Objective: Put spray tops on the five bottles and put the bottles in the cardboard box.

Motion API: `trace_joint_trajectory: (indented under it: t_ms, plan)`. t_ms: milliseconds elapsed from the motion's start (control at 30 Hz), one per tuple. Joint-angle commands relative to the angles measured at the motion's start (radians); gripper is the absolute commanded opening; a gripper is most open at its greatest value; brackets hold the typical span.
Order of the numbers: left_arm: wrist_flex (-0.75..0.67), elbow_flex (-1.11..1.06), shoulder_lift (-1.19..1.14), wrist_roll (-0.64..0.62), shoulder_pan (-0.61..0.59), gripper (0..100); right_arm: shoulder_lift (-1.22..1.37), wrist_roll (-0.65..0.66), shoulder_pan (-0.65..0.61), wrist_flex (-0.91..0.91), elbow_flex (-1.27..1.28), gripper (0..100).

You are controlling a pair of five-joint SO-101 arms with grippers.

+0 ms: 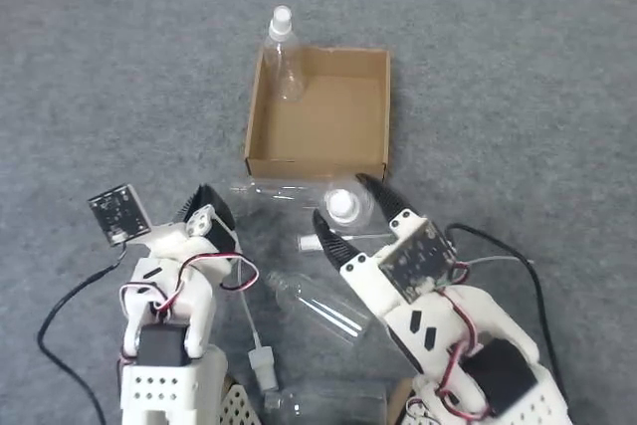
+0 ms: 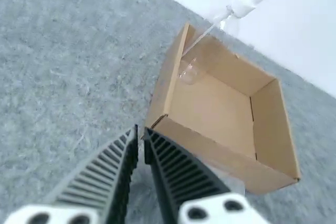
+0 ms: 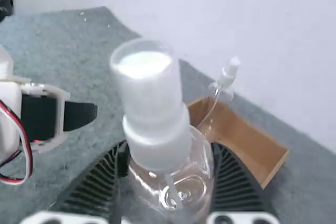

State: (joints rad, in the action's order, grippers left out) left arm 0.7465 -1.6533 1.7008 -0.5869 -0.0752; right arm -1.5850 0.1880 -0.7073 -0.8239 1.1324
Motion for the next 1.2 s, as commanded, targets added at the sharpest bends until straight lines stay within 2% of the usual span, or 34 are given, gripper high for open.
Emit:
trace_joint_trajectory:
  t_ms: [0, 467, 833, 1167]
  plan:
    - [-0.049, 0.013, 0.015, 0.003, -0.008, 1, 0.007, 0.034, 0.016, 0.008, -0.114, 1.3]
    - [-0.048, 0.012, 0.015, 0.002, -0.008, 1, 0.438, 0.034, 0.016, 0.008, -0.396, 1.3]
    - [-0.044, 0.01, 0.015, 0.003, -0.008, 1, 0.562, 0.034, 0.035, 0.16, -0.419, 1.3]
    - [-0.051, -0.005, 0.015, 0.005, -0.008, 1, 0.674, 0.026, 0.028, 0.17, -0.422, 1.3]
